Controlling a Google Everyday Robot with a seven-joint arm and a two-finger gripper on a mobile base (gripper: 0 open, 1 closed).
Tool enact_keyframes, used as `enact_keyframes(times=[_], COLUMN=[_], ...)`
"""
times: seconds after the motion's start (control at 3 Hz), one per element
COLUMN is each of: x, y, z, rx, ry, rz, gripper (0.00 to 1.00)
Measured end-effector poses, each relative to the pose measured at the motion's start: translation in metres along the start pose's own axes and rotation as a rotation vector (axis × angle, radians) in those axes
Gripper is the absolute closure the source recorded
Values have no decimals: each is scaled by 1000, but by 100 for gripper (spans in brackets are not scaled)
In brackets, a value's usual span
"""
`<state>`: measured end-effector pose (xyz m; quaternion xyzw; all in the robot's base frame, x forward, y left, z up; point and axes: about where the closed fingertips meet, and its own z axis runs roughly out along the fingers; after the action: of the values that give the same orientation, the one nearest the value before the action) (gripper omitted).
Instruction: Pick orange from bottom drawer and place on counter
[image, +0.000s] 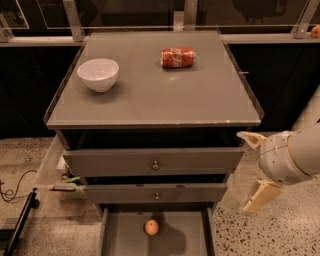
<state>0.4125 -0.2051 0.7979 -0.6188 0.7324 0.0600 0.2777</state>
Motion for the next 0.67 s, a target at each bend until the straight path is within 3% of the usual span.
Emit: enact_keyframes(times=[0.33, 0.67], x=[-2, 7], y=[5, 21], z=[14, 63], rx=[-31, -95], ry=[-10, -3], rz=[13, 56], gripper=[0, 0])
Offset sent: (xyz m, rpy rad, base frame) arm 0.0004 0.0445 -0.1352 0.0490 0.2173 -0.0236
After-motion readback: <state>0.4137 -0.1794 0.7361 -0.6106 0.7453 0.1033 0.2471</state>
